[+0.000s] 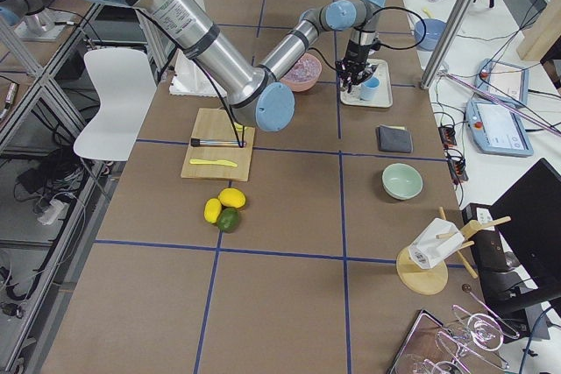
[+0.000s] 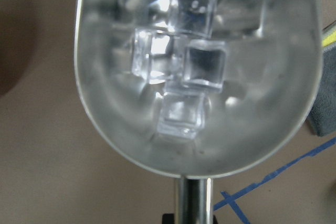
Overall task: Put ice in cup with scoop
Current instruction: 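Tilt the scoop with the right gripper to pour ice into the blue cup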
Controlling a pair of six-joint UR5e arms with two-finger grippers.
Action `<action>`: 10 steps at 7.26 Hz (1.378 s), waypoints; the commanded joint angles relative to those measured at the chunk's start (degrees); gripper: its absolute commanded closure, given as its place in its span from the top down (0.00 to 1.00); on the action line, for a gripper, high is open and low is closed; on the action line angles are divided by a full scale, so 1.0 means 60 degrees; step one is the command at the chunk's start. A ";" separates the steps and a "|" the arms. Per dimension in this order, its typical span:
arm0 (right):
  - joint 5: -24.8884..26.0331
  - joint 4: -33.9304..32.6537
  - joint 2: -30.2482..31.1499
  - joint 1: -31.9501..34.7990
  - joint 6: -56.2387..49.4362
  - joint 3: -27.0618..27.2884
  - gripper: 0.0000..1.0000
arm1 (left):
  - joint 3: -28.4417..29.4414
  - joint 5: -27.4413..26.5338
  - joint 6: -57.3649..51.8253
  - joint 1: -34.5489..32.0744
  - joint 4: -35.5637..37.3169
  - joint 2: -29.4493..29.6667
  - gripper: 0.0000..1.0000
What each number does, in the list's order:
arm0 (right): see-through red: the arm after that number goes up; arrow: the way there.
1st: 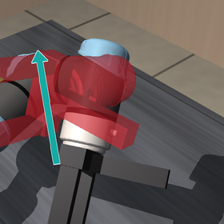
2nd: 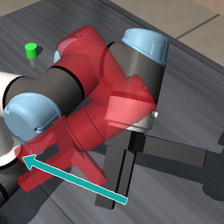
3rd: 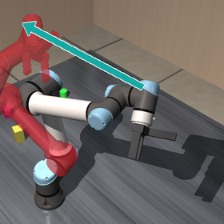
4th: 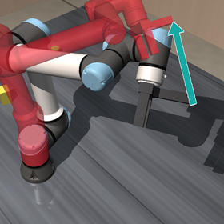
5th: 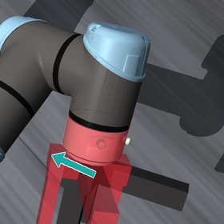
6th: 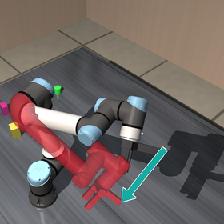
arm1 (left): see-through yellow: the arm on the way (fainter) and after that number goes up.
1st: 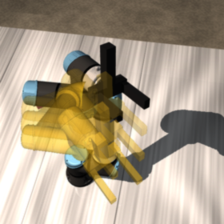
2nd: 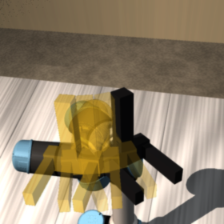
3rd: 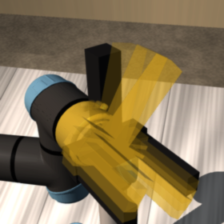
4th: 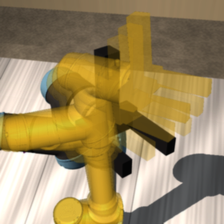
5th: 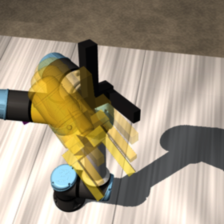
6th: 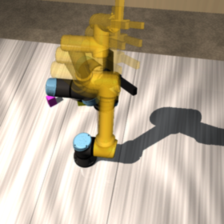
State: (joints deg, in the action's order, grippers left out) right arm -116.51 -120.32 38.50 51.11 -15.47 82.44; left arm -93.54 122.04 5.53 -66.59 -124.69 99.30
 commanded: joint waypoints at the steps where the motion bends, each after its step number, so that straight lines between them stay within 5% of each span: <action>1: 0.0199 -0.0703 -0.0877 -0.0080 0.0000 -0.1079 0.00 | 0.0018 0.0021 -0.0014 -0.0004 0.0054 -0.0085 1.00; 10: 0.2189 -0.2022 -0.1844 -0.0271 -0.1756 -0.2473 0.00 | 0.0033 0.0094 -0.0014 -0.0019 0.0025 -0.0115 1.00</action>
State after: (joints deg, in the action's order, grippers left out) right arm -105.08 -131.88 28.95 49.49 -24.84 69.67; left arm -93.36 122.57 5.45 -66.71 -124.46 98.62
